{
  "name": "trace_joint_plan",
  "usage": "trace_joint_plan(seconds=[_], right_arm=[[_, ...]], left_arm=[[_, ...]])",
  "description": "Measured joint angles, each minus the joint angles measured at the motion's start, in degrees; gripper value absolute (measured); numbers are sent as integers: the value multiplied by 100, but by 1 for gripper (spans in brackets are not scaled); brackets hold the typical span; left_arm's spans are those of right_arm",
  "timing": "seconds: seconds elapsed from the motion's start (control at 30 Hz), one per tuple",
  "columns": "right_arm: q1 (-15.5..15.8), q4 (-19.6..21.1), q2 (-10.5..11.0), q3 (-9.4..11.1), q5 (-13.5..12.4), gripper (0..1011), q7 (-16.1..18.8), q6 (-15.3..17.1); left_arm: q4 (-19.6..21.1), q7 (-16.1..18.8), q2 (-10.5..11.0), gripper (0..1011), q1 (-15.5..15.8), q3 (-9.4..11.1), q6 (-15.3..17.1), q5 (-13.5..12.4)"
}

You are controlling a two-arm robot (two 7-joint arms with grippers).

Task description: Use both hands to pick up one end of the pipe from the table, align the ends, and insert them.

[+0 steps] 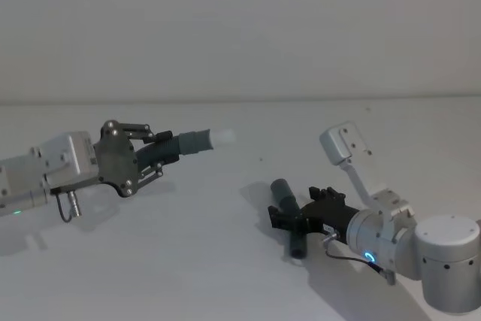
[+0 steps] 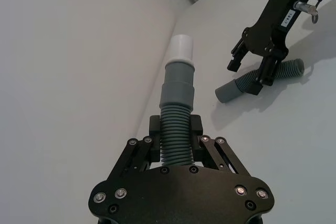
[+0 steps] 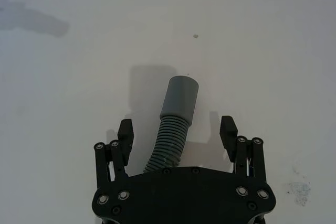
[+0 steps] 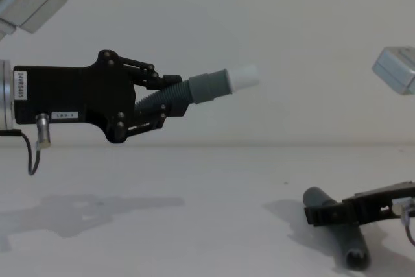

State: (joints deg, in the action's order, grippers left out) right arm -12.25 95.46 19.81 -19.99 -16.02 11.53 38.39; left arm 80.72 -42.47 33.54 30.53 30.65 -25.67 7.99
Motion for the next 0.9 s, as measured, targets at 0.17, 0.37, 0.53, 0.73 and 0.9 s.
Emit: trace_joint_plan(seconds=[0.17, 0.37, 0.53, 0.73, 0.9], right_arm=[[-18, -55, 23, -28, 49, 1000, 74, -69], [-32, -82, 55, -59, 108, 1001, 151, -132], [-34, -82, 84, -79, 141, 1001, 205, -153], [-34, -74, 108, -98, 173, 1001, 255, -177], [-32, -65, 121, -107, 192, 949, 273, -184]], left_arm=[[0, 0, 0, 290, 0, 0, 0, 0], [0, 0, 0, 290, 0, 0, 0, 0], [0, 0, 0, 290, 0, 0, 0, 0], [0, 0, 0, 290, 0, 0, 0, 0], [0, 0, 0, 290, 0, 0, 0, 0]])
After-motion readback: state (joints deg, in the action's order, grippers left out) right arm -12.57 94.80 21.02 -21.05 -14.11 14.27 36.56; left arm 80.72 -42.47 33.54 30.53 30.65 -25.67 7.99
